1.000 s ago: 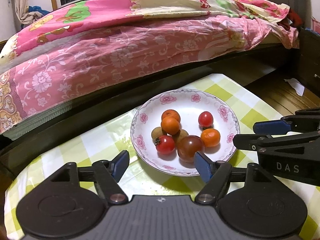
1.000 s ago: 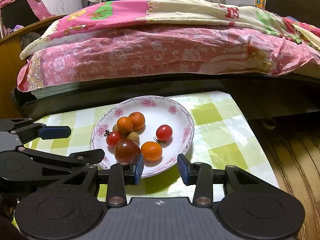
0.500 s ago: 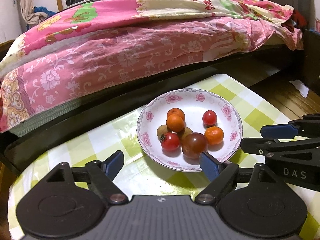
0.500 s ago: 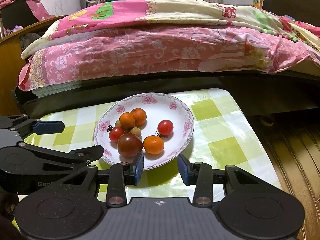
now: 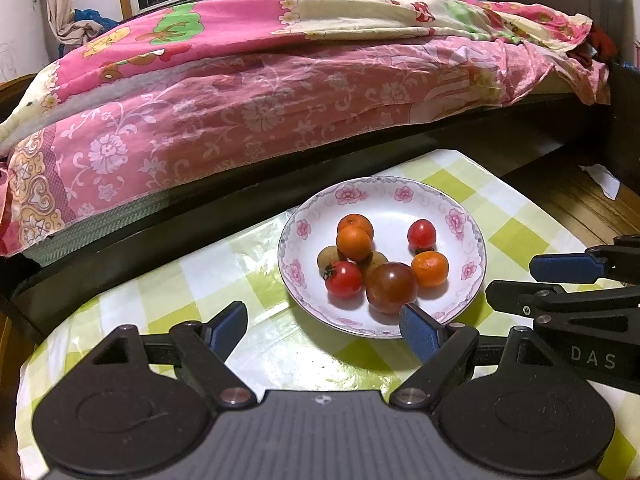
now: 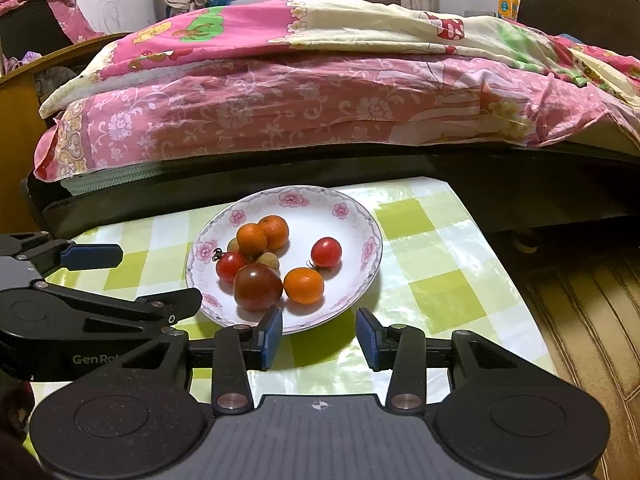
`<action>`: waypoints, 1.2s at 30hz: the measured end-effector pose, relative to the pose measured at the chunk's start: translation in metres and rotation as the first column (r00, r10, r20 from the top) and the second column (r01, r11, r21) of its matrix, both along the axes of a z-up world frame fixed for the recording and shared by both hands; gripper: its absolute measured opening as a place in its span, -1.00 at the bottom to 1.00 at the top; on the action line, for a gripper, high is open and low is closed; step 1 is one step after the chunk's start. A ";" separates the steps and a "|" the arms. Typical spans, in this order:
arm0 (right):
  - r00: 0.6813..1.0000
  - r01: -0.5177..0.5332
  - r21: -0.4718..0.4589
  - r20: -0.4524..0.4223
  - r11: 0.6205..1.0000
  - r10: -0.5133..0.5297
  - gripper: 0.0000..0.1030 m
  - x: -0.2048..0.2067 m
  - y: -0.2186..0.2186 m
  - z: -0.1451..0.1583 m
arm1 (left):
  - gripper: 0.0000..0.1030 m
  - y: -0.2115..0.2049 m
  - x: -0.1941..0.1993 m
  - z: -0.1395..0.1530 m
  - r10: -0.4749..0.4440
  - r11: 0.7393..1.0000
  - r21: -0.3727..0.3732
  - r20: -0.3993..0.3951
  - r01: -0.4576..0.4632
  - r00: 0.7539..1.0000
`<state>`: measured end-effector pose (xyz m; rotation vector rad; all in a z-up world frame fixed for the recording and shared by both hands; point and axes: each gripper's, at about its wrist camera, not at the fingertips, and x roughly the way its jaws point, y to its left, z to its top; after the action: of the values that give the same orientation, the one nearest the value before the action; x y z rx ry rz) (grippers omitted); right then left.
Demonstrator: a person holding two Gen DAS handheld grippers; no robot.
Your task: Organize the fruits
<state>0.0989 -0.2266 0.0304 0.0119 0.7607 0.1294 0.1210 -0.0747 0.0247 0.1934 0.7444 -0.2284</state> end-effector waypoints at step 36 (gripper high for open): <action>1.000 0.011 -0.009 0.005 1.000 -0.011 -0.27 -0.032 0.007 0.009 | 0.77 0.009 -0.035 0.007 0.042 0.999 0.006 0.000 -0.042 0.999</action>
<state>0.0671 -0.2195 0.0391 0.0076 0.7564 0.1153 0.0861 -0.0662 0.0320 0.1830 0.7486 -0.1864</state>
